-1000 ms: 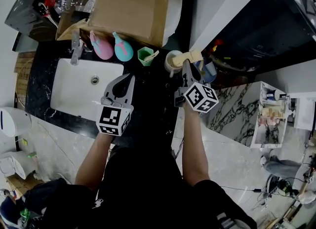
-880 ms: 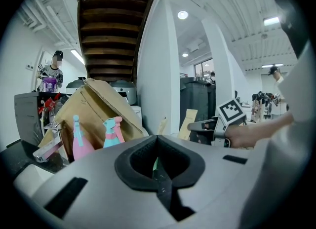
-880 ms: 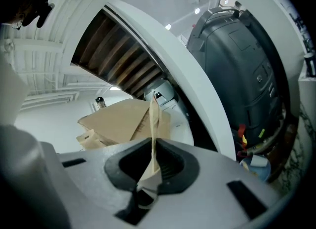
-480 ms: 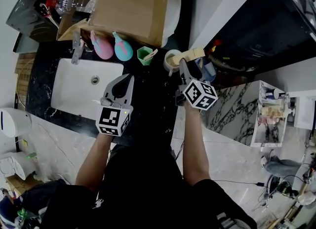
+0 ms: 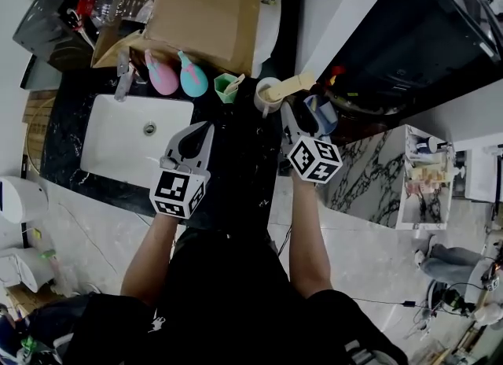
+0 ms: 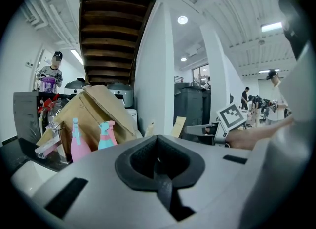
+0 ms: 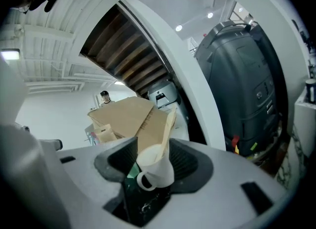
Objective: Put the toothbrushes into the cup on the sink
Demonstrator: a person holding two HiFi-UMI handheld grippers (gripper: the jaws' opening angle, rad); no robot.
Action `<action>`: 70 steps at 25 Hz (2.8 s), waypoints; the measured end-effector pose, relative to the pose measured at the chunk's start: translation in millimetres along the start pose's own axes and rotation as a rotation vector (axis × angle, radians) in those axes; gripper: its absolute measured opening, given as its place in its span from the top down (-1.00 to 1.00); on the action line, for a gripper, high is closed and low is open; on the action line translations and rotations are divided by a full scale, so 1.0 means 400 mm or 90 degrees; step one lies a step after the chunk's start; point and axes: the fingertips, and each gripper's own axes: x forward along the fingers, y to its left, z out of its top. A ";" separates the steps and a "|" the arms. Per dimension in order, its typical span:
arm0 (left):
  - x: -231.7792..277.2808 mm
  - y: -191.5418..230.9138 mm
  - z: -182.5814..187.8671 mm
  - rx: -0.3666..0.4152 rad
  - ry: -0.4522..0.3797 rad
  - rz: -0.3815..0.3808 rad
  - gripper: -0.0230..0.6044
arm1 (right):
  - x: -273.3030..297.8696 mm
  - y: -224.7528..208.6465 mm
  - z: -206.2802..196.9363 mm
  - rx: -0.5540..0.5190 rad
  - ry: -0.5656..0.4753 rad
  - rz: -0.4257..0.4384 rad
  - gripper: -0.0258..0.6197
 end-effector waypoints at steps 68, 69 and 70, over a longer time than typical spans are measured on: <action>-0.457 0.035 0.179 0.069 -0.170 -0.136 0.92 | -0.608 0.601 0.124 -0.196 -0.165 -0.095 0.92; -0.466 0.039 0.181 0.069 -0.172 -0.137 0.92 | -0.614 0.612 0.123 -0.196 -0.167 -0.096 0.92; -0.475 0.043 0.183 0.069 -0.175 -0.139 0.92 | -0.620 0.622 0.123 -0.198 -0.169 -0.098 0.92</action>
